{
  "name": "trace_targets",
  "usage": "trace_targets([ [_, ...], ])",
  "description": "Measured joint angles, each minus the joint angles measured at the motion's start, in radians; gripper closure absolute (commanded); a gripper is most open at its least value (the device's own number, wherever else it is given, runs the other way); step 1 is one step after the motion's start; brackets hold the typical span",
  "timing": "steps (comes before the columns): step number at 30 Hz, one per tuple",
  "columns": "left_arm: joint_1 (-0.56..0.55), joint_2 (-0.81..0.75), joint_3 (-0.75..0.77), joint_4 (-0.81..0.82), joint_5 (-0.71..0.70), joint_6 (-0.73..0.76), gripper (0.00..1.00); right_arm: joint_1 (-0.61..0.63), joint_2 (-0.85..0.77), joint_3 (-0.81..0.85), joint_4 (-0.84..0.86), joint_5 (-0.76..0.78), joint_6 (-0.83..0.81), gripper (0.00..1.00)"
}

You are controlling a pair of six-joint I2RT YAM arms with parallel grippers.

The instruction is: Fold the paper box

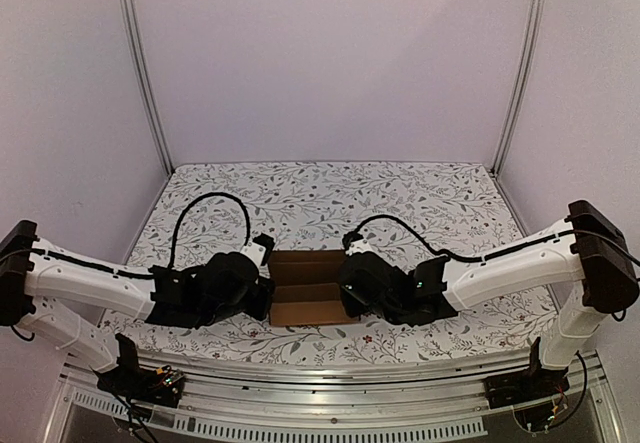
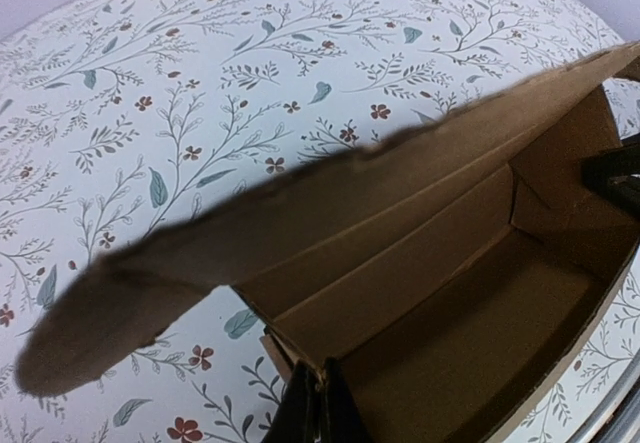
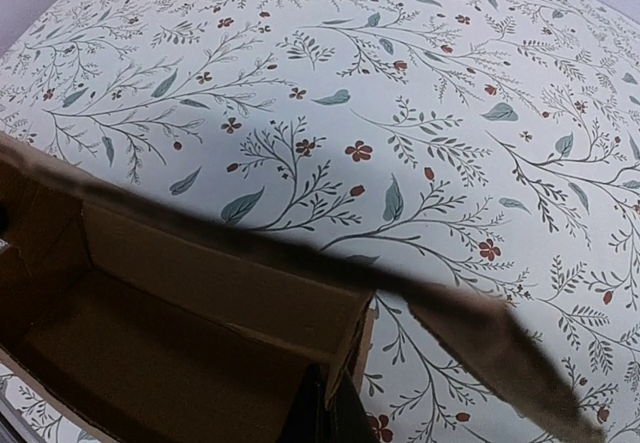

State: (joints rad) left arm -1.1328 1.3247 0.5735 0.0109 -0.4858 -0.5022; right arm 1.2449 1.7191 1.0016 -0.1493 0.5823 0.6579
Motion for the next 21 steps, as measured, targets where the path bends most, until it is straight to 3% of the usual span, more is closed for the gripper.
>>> trace_targets([
  [3,-0.005,0.000,0.000,0.000,-0.003,-0.004,1.00,0.000,0.000,-0.002,0.005,0.002,0.007,1.00],
  [13,-0.032,0.006,0.008,0.000,-0.014,-0.006,1.00,0.011,-0.003,-0.017,0.023,-0.021,0.009,0.75],
  [21,-0.051,0.032,0.023,0.003,-0.035,-0.023,1.00,0.016,-0.056,-0.041,0.013,-0.053,0.007,0.60],
])
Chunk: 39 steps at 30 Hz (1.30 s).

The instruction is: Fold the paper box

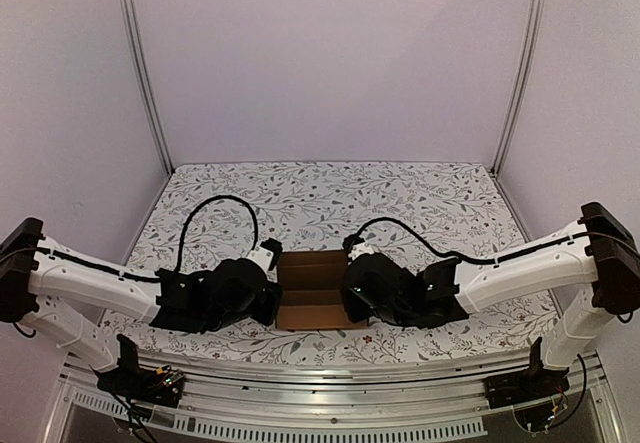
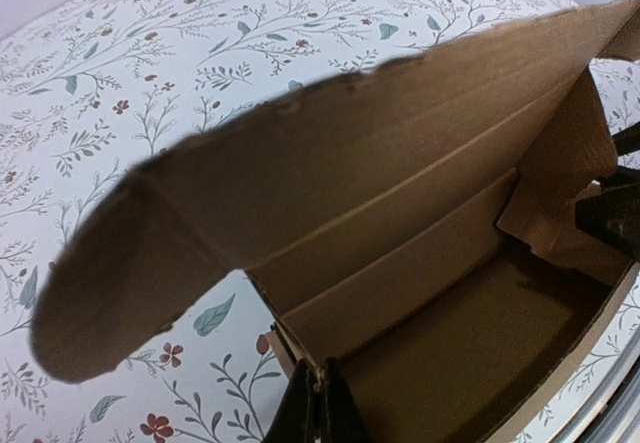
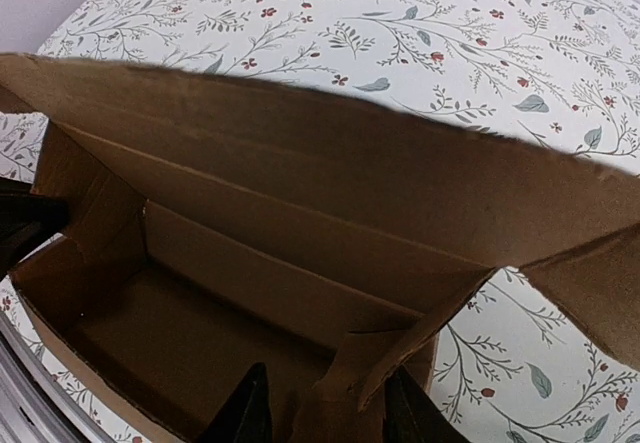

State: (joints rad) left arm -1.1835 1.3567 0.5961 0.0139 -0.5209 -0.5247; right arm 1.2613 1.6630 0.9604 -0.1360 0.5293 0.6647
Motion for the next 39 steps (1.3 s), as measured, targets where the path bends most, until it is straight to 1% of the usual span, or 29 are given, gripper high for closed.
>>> trace_targets([
  [7,-0.024,0.035,0.015,0.003,-0.045,-0.023,1.00,0.002,-0.072,-0.027,-0.017,-0.021,-0.004,0.53],
  [16,-0.075,0.054,0.019,0.003,-0.128,-0.047,1.00,0.002,-0.201,-0.098,-0.072,-0.009,-0.008,0.52],
  [22,-0.128,0.076,0.025,0.003,-0.217,-0.063,1.00,0.002,-0.315,-0.126,-0.089,-0.008,-0.042,0.53],
  [31,-0.211,0.166,0.050,0.030,-0.365,-0.075,1.00,0.002,-0.454,-0.148,-0.072,-0.010,-0.125,0.57],
  [35,-0.237,0.208,0.061,0.061,-0.413,-0.076,1.00,0.002,-0.485,-0.147,-0.047,-0.010,-0.162,0.58],
  [39,-0.256,0.247,0.063,0.109,-0.456,-0.072,1.00,0.002,-0.470,-0.109,-0.040,-0.003,-0.201,0.60],
])
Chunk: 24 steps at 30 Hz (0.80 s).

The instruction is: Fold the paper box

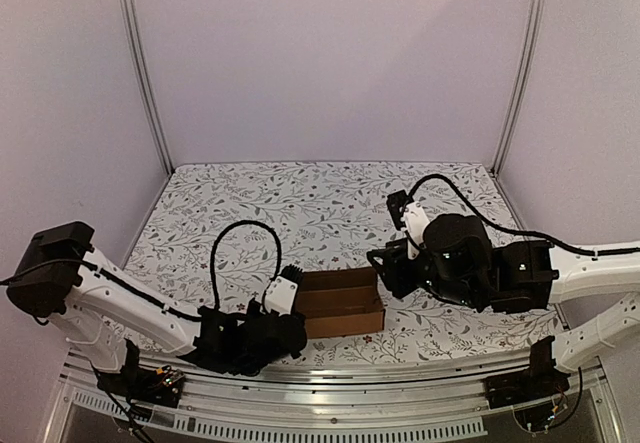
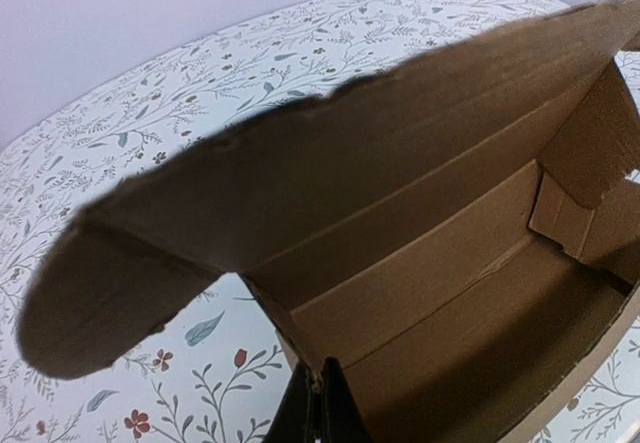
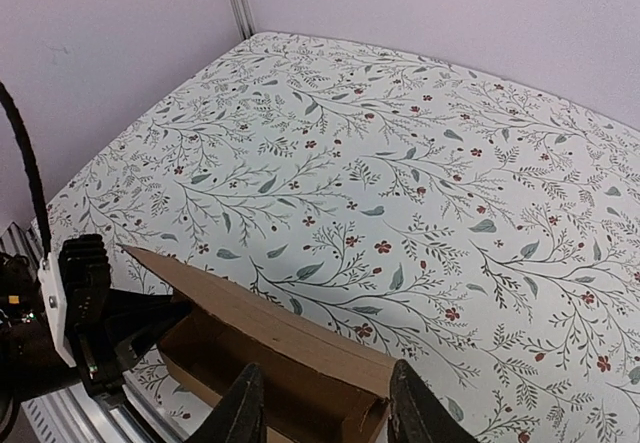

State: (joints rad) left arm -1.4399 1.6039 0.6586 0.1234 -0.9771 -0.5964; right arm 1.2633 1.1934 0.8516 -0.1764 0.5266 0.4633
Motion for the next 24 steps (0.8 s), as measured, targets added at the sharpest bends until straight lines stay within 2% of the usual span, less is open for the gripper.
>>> trace_targets([
  [5,-0.013,0.048,0.001,0.095,-0.033,0.034,1.00,0.000,0.070,0.077,0.010,0.032,-0.028,0.63],
  [14,-0.022,0.137,0.003,0.285,-0.052,0.111,1.00,-0.005,0.263,0.193,0.013,0.071,-0.050,0.77],
  [24,-0.053,0.225,0.055,0.336,-0.098,0.134,1.00,-0.016,0.409,0.218,0.014,0.106,-0.009,0.87],
])
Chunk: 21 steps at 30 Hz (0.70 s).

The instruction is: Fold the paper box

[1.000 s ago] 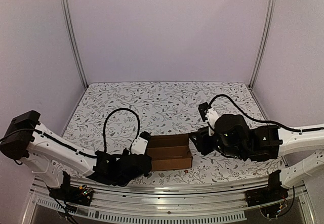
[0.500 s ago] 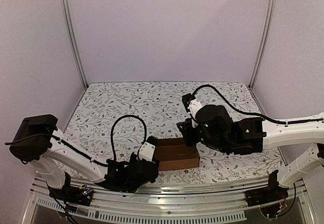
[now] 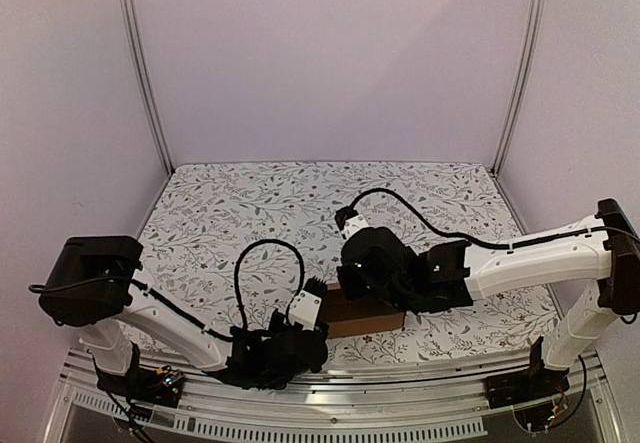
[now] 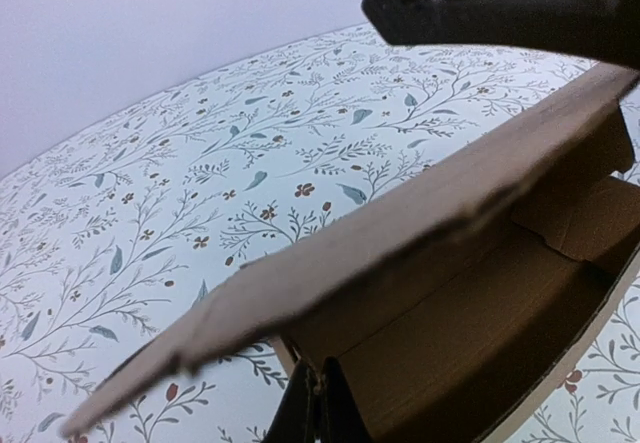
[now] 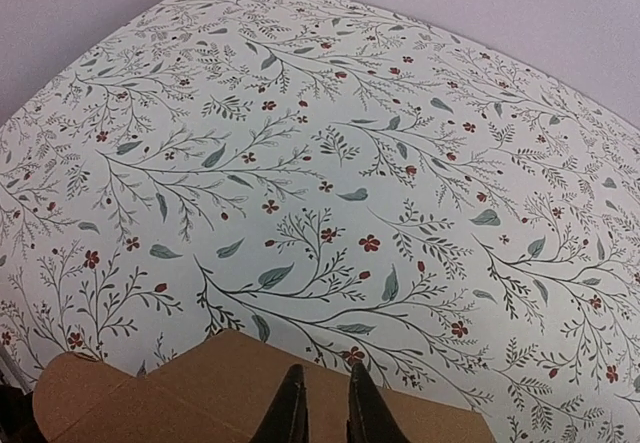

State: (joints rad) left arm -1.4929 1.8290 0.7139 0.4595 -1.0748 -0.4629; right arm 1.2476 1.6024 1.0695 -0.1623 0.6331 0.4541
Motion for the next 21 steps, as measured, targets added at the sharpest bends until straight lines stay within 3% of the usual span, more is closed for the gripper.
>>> trace_targets([
  [2,-0.004,0.008,0.006,0.000,-0.004,0.001,0.99,0.000,0.019,0.000,0.002,0.006,0.009,0.88],
  [7,-0.013,0.023,0.009,-0.008,0.021,-0.002,0.75,-0.001,0.051,-0.001,0.008,0.013,0.028,0.91],
  [12,-0.028,0.030,0.010,-0.020,0.040,-0.011,0.61,-0.002,0.056,-0.015,0.021,0.015,0.054,0.92],
  [21,-0.059,-0.004,0.014,-0.095,0.050,-0.070,0.49,-0.004,0.073,-0.066,0.048,0.011,0.112,0.96],
])
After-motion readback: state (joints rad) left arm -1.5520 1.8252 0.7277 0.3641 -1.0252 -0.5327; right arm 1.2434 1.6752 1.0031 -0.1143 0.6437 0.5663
